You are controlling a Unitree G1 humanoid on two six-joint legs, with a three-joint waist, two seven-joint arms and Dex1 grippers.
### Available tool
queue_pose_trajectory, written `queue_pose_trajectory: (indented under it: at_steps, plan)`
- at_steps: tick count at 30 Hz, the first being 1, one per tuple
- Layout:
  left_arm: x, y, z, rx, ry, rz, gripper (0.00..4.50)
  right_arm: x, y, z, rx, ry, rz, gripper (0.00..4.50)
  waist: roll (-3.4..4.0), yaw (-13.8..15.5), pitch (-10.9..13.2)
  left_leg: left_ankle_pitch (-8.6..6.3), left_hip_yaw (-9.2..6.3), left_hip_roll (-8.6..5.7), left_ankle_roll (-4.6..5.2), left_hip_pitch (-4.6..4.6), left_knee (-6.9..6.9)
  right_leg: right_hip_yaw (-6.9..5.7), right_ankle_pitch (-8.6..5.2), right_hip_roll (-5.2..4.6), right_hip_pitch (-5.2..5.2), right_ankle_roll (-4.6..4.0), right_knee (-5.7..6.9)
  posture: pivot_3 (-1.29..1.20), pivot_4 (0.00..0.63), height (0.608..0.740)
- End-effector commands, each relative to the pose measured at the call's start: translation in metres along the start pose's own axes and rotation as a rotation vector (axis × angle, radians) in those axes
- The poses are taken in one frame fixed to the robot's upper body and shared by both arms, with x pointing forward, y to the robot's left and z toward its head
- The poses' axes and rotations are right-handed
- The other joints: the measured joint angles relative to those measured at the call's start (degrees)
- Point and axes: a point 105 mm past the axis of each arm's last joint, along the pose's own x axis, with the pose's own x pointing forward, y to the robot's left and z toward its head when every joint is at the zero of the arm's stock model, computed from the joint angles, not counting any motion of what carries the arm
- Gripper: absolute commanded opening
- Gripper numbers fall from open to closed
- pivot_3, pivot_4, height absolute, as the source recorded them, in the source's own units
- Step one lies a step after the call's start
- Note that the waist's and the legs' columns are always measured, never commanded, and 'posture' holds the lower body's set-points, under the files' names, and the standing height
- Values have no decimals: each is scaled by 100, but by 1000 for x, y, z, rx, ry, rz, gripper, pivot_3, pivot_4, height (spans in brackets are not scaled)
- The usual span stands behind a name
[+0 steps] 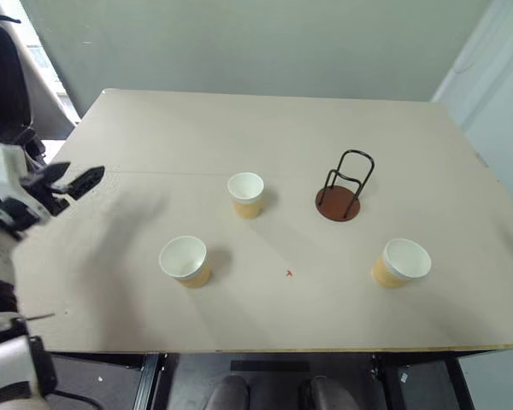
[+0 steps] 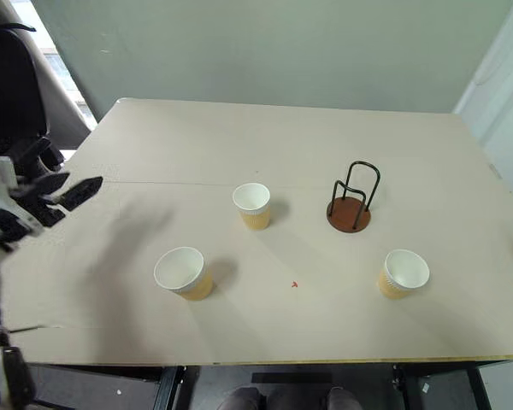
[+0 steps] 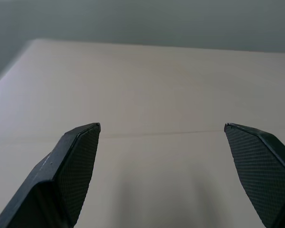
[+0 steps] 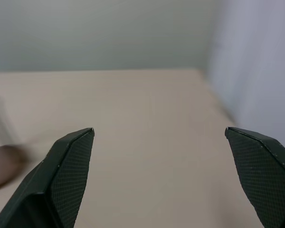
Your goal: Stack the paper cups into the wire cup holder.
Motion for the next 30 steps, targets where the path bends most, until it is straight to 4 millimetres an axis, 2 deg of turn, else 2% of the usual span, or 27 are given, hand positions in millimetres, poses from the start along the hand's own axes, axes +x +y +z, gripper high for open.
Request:
queue_pose_trajectory:
  at_steps: [1, 4, 7, 9, 13, 17, 21, 24, 30]
  plan:
    - [-4, -43, 39, 113, 81, -313, 4474, 0, 40, 48, -63, 13, 263, 4500, -13, -2, -4, 0, -1, 3, -1, 3, -2, 0, 0, 4, 3, 0, -4, 0, 150, 740]
    - [-10, -71, 51, 237, 230, -510, 4474, 4, 83, 59, -124, 127, 507, 4500, -24, -18, -7, -11, -6, 22, -18, 5, 6, 17, -3, 43, 5, -6, -10, 0, 150, 740]
    - [-8, -99, 61, 377, 337, -668, 4474, 6, 112, 61, -206, 236, 679, 4500, -20, -27, -4, -14, -13, 38, -24, 28, 20, 28, -5, 64, -11, -8, -16, 0, 150, 740]
    - [-5, -114, 65, 454, 366, -734, 4474, 8, 123, 62, -254, 287, 757, 4500, -17, -25, -2, -14, -17, 57, -24, 26, 27, 29, -5, 69, -15, -8, -12, 0, 150, 740]
    - [0, -125, 66, 497, 369, -785, 4474, 15, 135, 55, -301, 351, 845, 4500, -16, -61, -1, -14, -17, 95, -23, 28, 32, 31, -4, 73, -19, -7, -6, 0, 150, 740]
    - [-2, -128, 58, 471, 376, -801, 4474, 23, 141, 43, -305, 388, 873, 4500, -15, -110, 0, -15, -40, 109, -20, 31, 34, 30, -2, 76, -22, -2, -6, 0, 150, 740]
    - [-6, -130, 49, 447, 385, -811, 4474, 40, 147, 32, -341, 368, 832, 4500, -11, -156, 0, -16, -60, 119, -18, 36, 32, 34, 2, 78, -24, 5, -6, 0, 150, 740]
    - [-8, -131, 44, 433, 381, -803, 4474, 69, 154, 29, -332, 303, 739, 4500, -10, -194, 1, -16, -66, 127, -18, 34, 42, 32, 5, 80, -28, 10, -3, 0, 150, 740]
    - [-10, -132, 40, 418, 365, -791, 4474, 118, 163, 10, -276, 346, 574, 4500, -7, -218, 2, -20, -70, 136, -12, 37, 62, 26, 9, 85, -26, 13, 9, 0, 150, 740]
